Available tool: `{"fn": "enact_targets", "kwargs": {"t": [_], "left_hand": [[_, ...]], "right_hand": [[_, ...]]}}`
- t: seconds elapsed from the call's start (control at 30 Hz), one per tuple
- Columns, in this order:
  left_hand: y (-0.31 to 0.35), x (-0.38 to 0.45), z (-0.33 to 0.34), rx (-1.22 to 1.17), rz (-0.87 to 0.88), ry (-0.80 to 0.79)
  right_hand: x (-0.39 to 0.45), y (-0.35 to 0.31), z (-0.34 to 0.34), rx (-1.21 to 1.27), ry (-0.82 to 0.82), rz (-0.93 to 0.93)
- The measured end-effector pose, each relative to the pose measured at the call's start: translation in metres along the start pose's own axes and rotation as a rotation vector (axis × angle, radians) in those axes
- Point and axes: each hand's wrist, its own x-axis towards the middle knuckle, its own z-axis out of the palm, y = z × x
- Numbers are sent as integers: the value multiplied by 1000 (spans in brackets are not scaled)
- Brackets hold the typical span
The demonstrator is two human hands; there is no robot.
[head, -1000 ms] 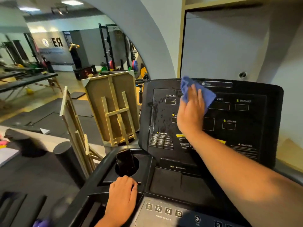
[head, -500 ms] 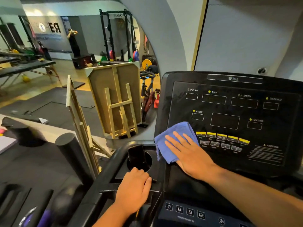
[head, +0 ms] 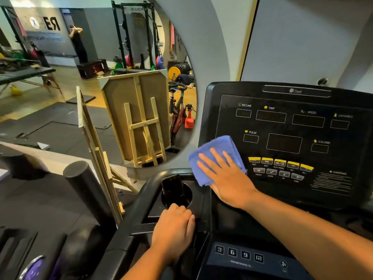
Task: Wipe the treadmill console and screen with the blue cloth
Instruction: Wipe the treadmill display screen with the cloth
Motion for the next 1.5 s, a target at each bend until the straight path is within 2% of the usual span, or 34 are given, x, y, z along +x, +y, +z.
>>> {"fn": "enact_targets", "kwargs": {"t": [0.07,0.13,0.23,0.3,0.37,0.43,0.57,0.73,0.8,0.93,1.13,1.23,1.3,1.33,1.4,1.5], "left_hand": [[0,-1,0,-2,0,-9],[0,-2,-1,-2,0,-21],[2,-1,-5,-2,-2,-31],[3,1,-5,6,-4,-44],[4,0,-5,12,-9,-49],[4,0,-4,20,-16,-43],[5,1,0,38,-41,-34],[4,0,3,67,-52,-12],[4,1,3,66,-56,-14],[6,2,1,60,-50,-5],[7,0,-1,33,-40,25],[6,0,0,39,-32,20],[6,0,0,38,-32,24],[6,1,0,36,-31,33],[7,2,0,31,-29,44],[7,2,2,44,-24,41]], "right_hand": [[-22,9,2,6,-25,-13],[-33,21,-2,6,-8,54],[-17,32,-21,44,77,361],[1,18,-28,77,101,463],[7,-2,-20,88,86,368],[0,-17,-5,50,45,171],[-29,-9,5,-29,-49,-112],[-43,15,-3,-57,-120,-245],[-48,19,-3,-46,-130,-230],[-44,28,-10,7,-49,-74],[23,54,-40,21,92,174],[9,77,-46,35,130,367],[-17,68,-37,44,151,447],[-29,55,-29,45,147,443],[-38,28,-14,27,82,317],[-16,20,-8,-2,46,150]]}}
